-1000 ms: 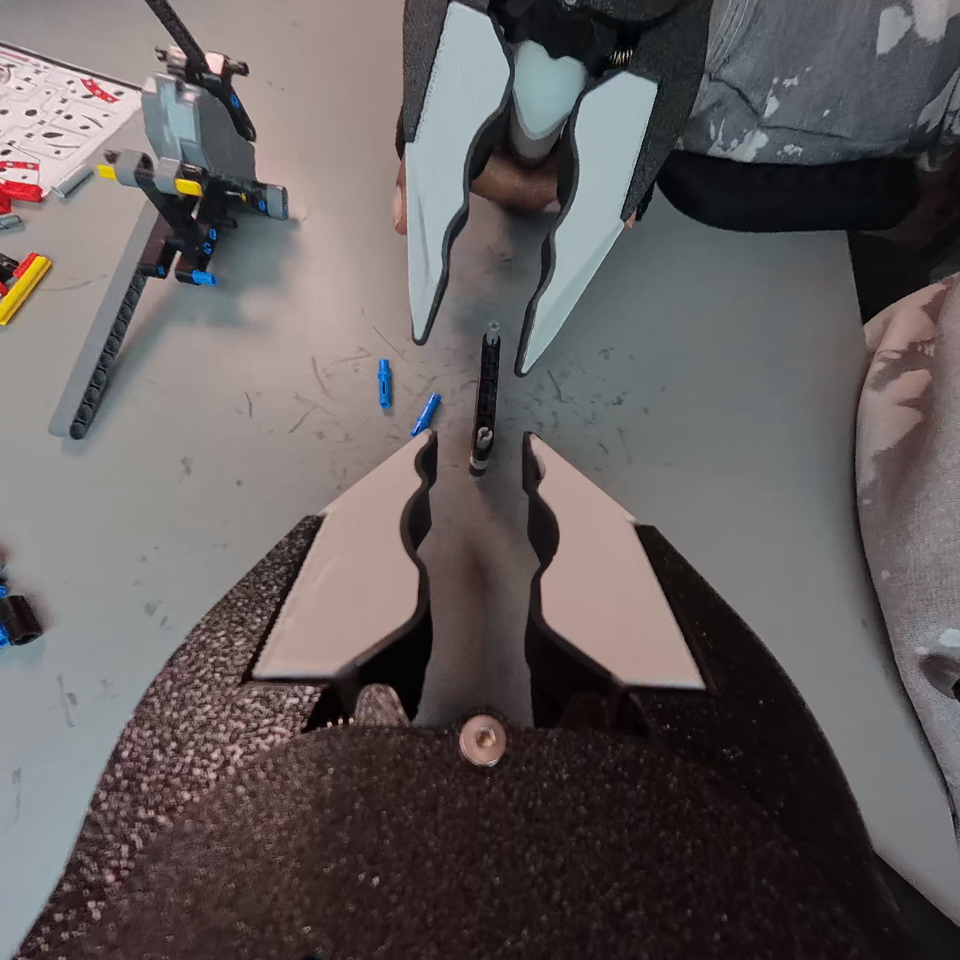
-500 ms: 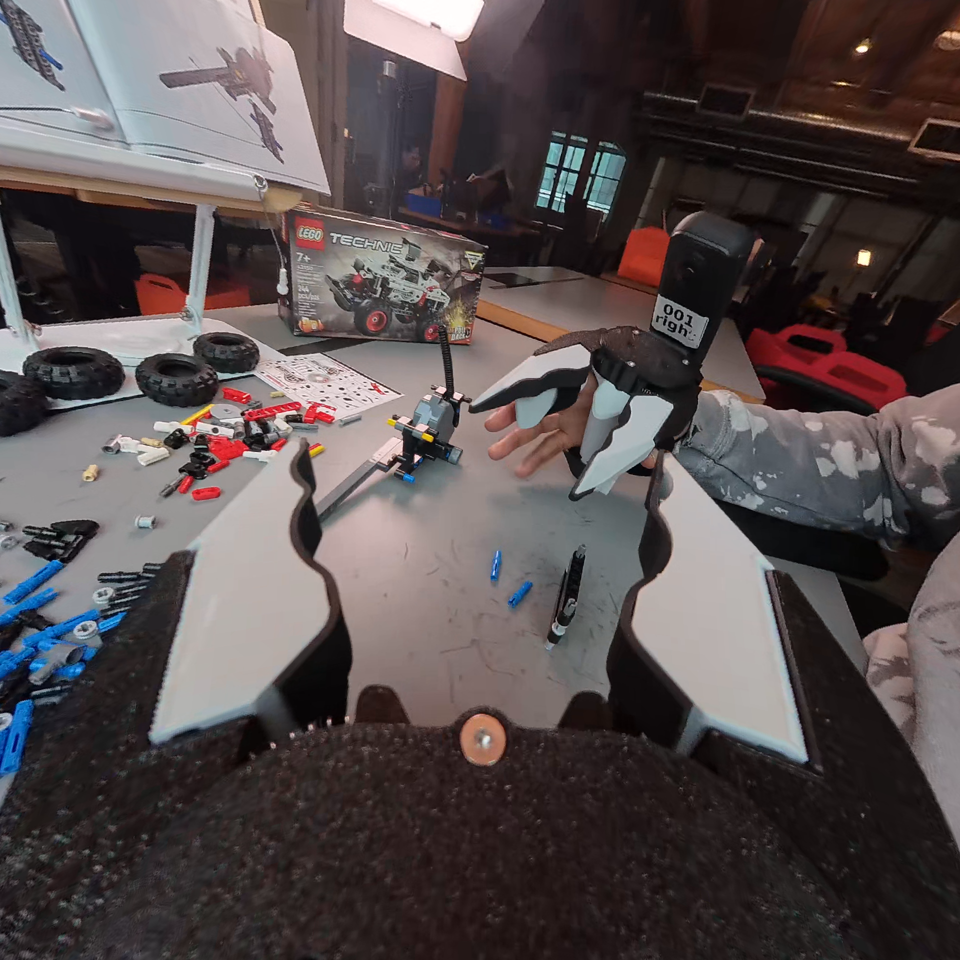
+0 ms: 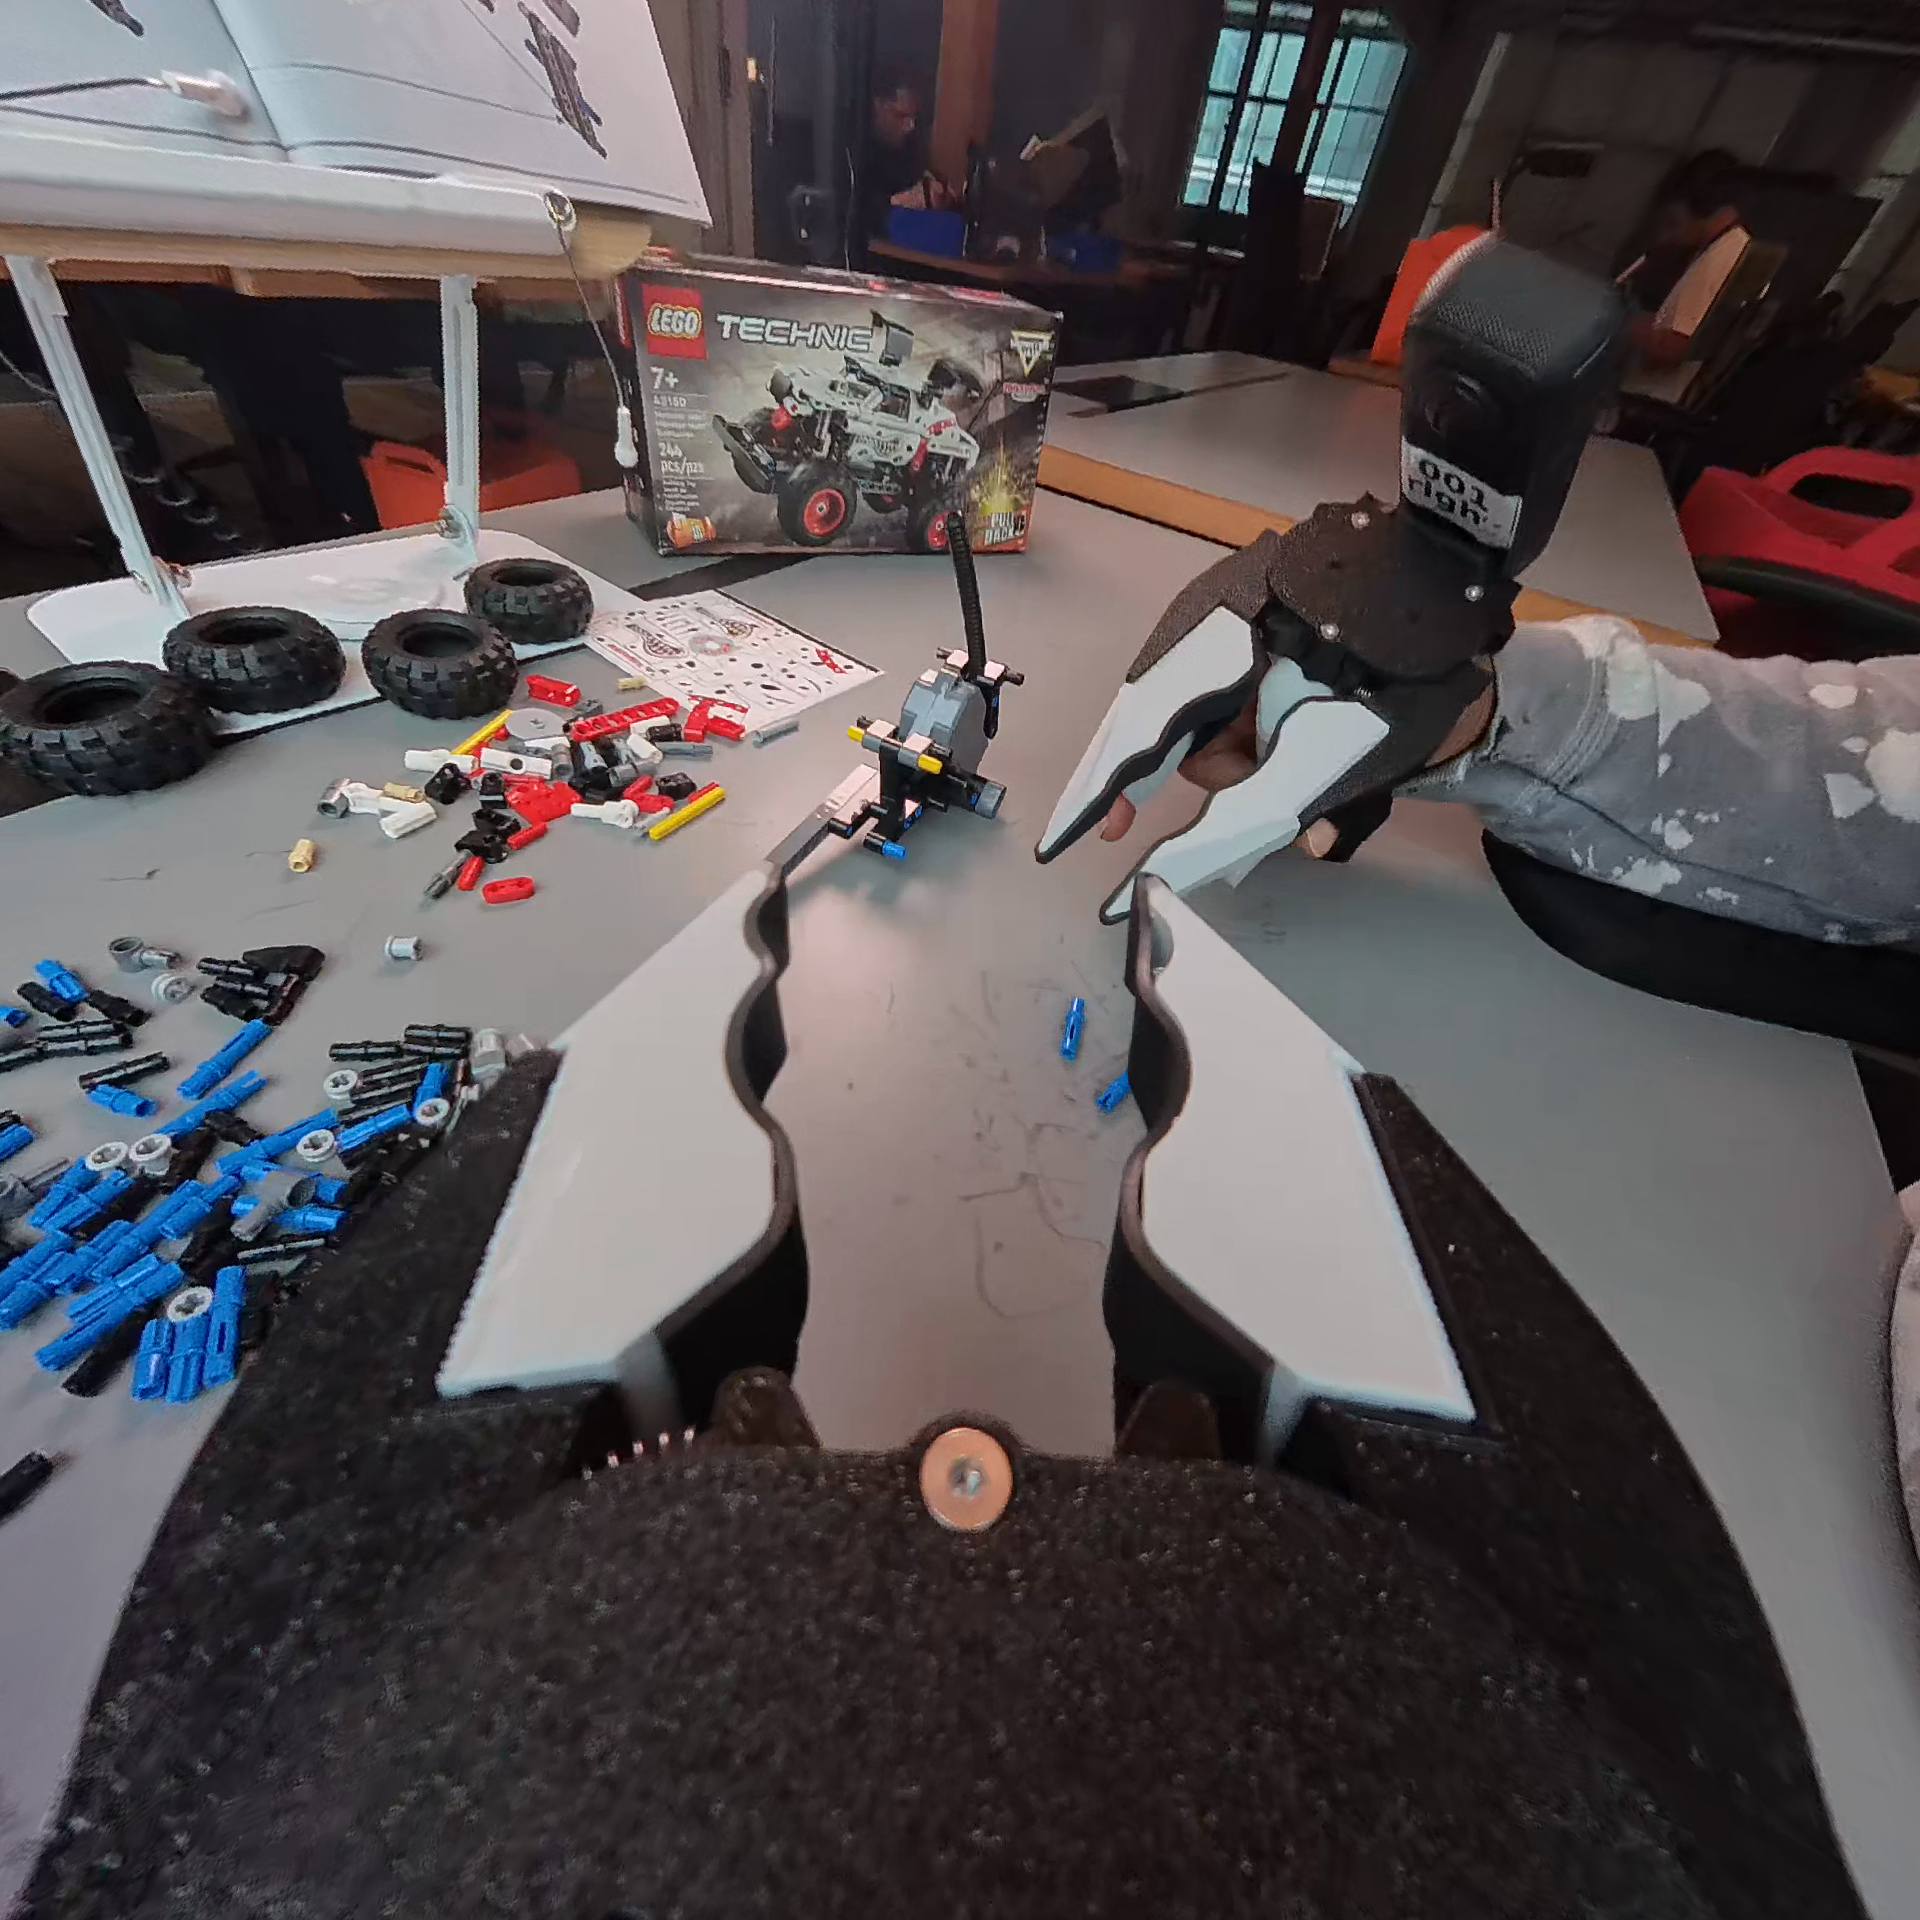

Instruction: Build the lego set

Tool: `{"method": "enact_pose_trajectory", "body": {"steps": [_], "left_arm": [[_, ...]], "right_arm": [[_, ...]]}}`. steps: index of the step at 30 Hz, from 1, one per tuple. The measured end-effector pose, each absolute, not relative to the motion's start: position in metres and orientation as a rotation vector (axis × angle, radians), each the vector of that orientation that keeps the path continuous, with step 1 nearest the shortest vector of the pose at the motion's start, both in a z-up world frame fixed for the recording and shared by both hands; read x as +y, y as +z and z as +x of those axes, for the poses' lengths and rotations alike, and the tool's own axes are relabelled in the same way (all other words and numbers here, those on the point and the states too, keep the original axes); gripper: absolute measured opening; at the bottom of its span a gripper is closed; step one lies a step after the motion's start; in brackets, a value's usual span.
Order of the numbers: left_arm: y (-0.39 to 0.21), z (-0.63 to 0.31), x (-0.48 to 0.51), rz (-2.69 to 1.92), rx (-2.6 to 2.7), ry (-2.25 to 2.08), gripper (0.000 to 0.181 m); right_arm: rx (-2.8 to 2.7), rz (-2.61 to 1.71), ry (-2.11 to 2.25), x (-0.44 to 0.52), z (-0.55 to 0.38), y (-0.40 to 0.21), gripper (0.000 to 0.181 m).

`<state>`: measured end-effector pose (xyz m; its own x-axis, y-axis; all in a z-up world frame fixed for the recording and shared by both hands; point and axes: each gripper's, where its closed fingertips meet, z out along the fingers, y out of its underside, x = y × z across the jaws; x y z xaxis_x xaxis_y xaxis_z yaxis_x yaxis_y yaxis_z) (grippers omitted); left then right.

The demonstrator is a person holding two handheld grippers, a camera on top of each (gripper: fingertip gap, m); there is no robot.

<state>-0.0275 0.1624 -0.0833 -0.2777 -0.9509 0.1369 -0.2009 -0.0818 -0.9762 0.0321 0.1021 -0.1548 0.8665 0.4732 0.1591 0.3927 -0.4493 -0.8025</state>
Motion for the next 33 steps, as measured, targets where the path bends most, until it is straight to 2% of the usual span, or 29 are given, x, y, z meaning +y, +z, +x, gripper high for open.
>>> {"method": "enact_pose_trajectory", "body": {"steps": [6,9,12,15,21,24,33], "left_arm": [[-0.100,-0.032,0.142,-1.232,1.705,-1.352,0.015],[-0.102,-0.033,0.135,-1.213,1.744,-1.360,0.002],[-0.103,-0.033,0.133,-1.208,1.752,-1.365,0.001],[-0.105,-0.032,0.130,-1.215,1.761,-1.368,0.007],[-0.095,-0.032,0.120,-1.204,1.731,-1.487,0.022],[-0.081,-0.031,0.113,-1.174,1.676,-1.584,0.028],[-0.043,-0.029,0.100,-1.132,1.485,-1.757,0.025]], "right_arm": [[-0.833,-2.218,0.220,0.101,0.014,-0.172,0.019],[-0.900,-2.271,0.231,0.104,0.010,-0.182,0.019],[-0.921,-2.289,0.278,0.105,0.004,-0.185,0.005],[-0.937,-2.201,0.265,0.108,-0.001,-0.172,0.005],[-0.557,-1.663,0.429,0.116,-0.016,-0.062,0.005],[-0.362,-1.509,0.572,0.114,-0.020,-0.033,0.005],[-0.291,-1.415,0.721,0.116,-0.063,-0.023,0.005]]}}
